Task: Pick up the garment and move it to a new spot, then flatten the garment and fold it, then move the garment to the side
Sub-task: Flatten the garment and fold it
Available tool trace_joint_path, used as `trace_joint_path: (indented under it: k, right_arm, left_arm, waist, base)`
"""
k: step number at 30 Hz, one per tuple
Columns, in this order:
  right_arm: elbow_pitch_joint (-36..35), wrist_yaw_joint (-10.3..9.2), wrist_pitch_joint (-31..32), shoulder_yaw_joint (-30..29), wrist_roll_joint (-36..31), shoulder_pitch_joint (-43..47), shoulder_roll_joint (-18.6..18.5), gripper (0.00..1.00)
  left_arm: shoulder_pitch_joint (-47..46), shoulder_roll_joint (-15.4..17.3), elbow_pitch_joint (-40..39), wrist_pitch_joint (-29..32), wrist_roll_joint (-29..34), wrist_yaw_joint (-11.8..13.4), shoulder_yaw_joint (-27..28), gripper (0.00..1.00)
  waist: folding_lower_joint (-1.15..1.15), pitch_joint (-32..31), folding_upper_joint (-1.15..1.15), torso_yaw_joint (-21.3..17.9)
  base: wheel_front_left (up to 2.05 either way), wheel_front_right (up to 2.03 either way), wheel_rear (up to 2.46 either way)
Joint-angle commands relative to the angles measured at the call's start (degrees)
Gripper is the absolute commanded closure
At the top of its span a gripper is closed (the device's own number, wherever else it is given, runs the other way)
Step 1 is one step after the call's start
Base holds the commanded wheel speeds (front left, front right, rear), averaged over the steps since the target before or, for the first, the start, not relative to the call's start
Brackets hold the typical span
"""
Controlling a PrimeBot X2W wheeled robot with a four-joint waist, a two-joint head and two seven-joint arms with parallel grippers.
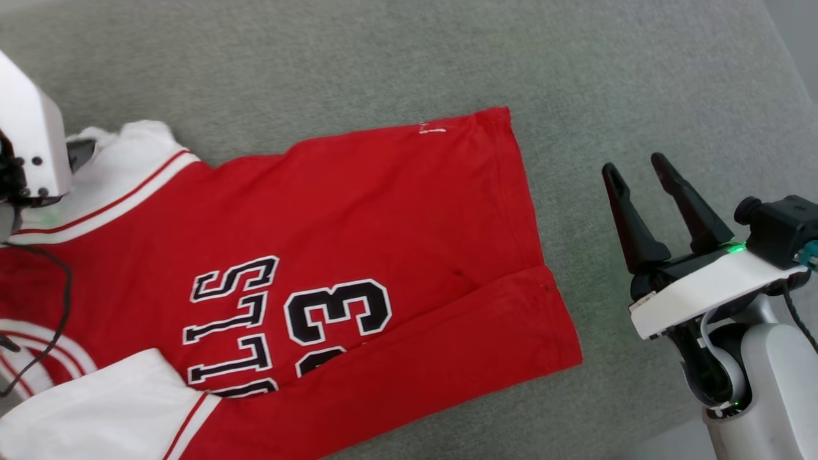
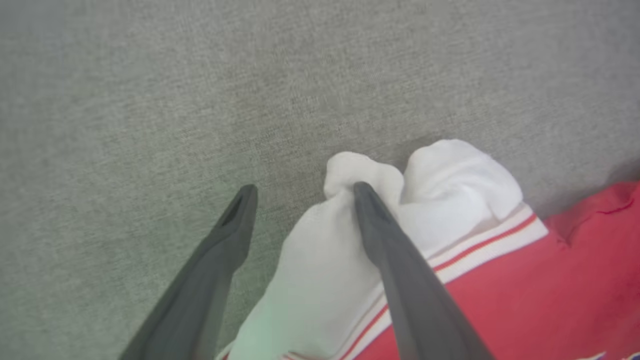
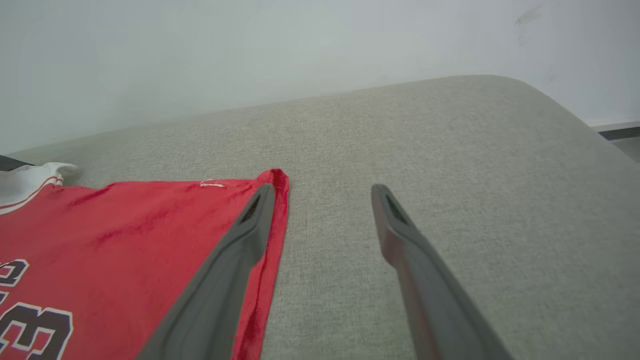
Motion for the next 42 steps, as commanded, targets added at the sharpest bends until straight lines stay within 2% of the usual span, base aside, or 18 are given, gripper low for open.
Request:
trace_joint_path:
  k: [1,4,5,6,7,8,12,17,21,28,34,39,40,41,42]
  right_arm:
    - [0.3,-0.02,-0.1,0.2,0.3,-0.9,0.4,0.0]
    - [1.1,-0.02,-0.4,0.3,1.0,-1.2,0.6,0.0]
    - [1.2,-0.02,-0.6,0.4,1.1,-1.5,0.5,0.0]
    - [1.4,-0.02,-0.6,0.4,1.3,-1.6,0.5,0.0]
    - [1.6,-0.02,-0.5,0.4,1.6,-1.7,0.4,0.0]
    - [1.6,-0.02,-0.6,0.3,1.7,-1.8,0.3,0.0]
    - [2.0,-0.02,0.6,0.1,2.7,-3.0,-0.4,0.0]
    - [3.5,-0.02,6.0,0.5,5.8,-6.6,-1.9,0.0]
    - [6.7,-0.02,14.9,0.8,9.5,-11.9,-3.9,0.0]
    - [13.0,-0.02,32.9,1.7,13.1,-21.1,-7.6,0.0]
    - [17.6,-0.02,42.3,1.7,12.3,-27.2,-8.7,0.0]
    - [23.2,-0.02,51.1,3.1,10.8,-28.6,-8.4,0.0]
    - [24.3,-0.03,52.6,3.1,10.5,-28.5,-7.9,0.33]
    - [25.0,-0.03,54.1,3.2,10.3,-28.4,-7.5,0.71]
    - [25.4,-0.03,55.2,3.3,10.0,-28.3,-7.2,1.0]
  left_arm:
    - [-0.6,0.8,0.1,2.2,-0.6,0.2,-0.2,0.0]
    - [0.0,2.1,0.0,7.7,-1.1,1.8,-1.4,0.0]
    - [0.9,2.0,0.0,9.3,-1.5,2.3,-1.9,0.08]
    - [1.9,1.9,0.1,10.5,-1.8,2.9,-2.3,0.58]
    - [2.7,1.8,0.0,10.9,-2.0,3.4,-2.4,0.95]
    - [3.6,1.7,0.1,11.3,-2.1,3.8,-2.7,1.0]
    - [5.8,0.5,0.0,11.3,-2.8,4.8,-2.9,1.0]
    - [4.0,-0.8,-0.5,7.4,-2.0,3.6,-2.6,1.0]
    - [-0.3,-2.2,-1.5,3.1,-0.7,1.8,-2.2,1.0]
    - [-5.9,-7.4,-3.2,-4.1,0.2,-1.7,-2.0,1.0]
    - [-8.8,-11.1,-3.9,-8.0,0.5,-4.7,-3.2,1.0]
    - [-9.7,-13.0,-3.3,-10.0,1.1,-5.9,-4.1,1.0]
    - [-9.7,-13.1,-3.1,-10.4,1.2,-6.1,-4.1,1.0]
    - [-9.7,-13.2,-3.0,-10.6,1.2,-6.3,-4.2,1.0]
    - [-9.7,-13.4,-2.8,-10.9,1.2,-6.5,-4.3,1.0]
  waist:
    - [-0.01,1.8,0.0,-1.8]
    - [-0.01,2.7,0.0,-2.6]
    - [-0.01,2.9,0.0,-2.8]
    - [-0.01,3.0,0.0,-2.9]
    - [-0.01,3.2,0.0,-3.0]
    - [-0.01,3.4,0.0,-3.1]
    - [-0.01,3.7,0.0,-3.0]
    - [-0.01,3.5,0.0,-1.6]
    - [-0.01,3.2,0.0,1.1]
    - [-0.01,4.4,0.0,8.0]
    - [-0.01,6.4,0.0,12.5]
    - [-0.01,7.2,0.0,14.4]
    - [-0.01,7.2,0.0,14.5]
    - [-0.01,7.3,0.0,14.7]
    - [-0.01,7.3,0.0,14.8]
  base:
    - [0.0,0.0,0.0]
    - [0.0,0.0,0.0]
    - [0.0,0.0,0.0]
    - [0.0,0.0,0.0]
    - [0.0,0.0,0.0]
    - [0.0,0.0,0.0]
    - [0.0,0.0,0.0]
    - [0.0,0.0,0.0]
    - [0.0,0.0,0.0]
    - [0.0,0.0,0.0]
    - [0.0,0.0,0.0]
    - [0.0,0.0,0.0]
    - [0.0,0.0,0.0]
    - [0.0,0.0,0.0]
    - [0.0,0.0,0.0]
